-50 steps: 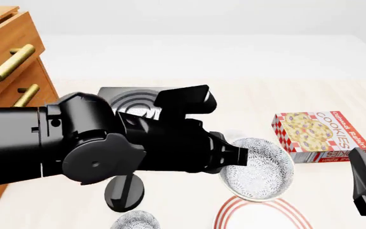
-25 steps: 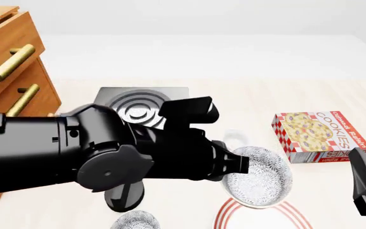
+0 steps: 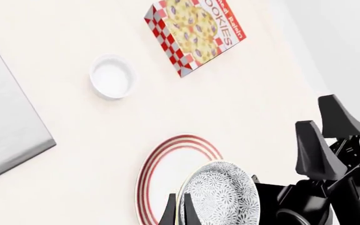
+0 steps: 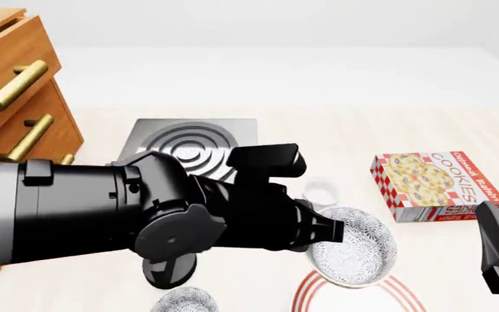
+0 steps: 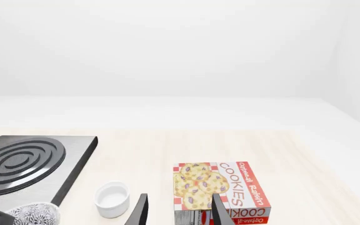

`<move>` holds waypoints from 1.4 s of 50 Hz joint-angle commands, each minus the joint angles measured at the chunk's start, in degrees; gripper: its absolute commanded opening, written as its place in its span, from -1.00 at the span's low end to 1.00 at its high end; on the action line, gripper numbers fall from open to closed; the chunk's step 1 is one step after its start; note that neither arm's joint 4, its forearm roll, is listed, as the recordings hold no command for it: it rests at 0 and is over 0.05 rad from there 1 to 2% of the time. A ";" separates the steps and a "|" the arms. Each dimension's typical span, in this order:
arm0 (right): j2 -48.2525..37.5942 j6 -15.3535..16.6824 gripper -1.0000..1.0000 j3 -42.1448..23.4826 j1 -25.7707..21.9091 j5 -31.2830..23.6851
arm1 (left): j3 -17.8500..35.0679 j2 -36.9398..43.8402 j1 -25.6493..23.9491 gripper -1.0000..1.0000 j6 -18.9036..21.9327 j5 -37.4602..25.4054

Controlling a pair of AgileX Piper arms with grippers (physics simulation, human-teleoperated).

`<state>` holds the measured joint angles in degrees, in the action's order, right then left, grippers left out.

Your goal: Pick the akita bowl on the wooden cabinet and place it on the plate.

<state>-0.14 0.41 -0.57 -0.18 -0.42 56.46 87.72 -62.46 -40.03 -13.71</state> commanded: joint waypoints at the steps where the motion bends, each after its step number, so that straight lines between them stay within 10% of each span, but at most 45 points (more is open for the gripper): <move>1: 0.00 -0.01 1.00 0.00 0.00 -0.01 | 0.81 1.28 -0.40 -1.00 0.07 0.42; 70: 0.00 -0.01 1.00 0.00 0.00 0.00 | 2.20 9.33 -2.13 -1.00 -2.35 4.76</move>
<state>-0.14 0.41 -0.57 -0.18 -0.42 58.25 96.47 -64.57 -42.33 -9.60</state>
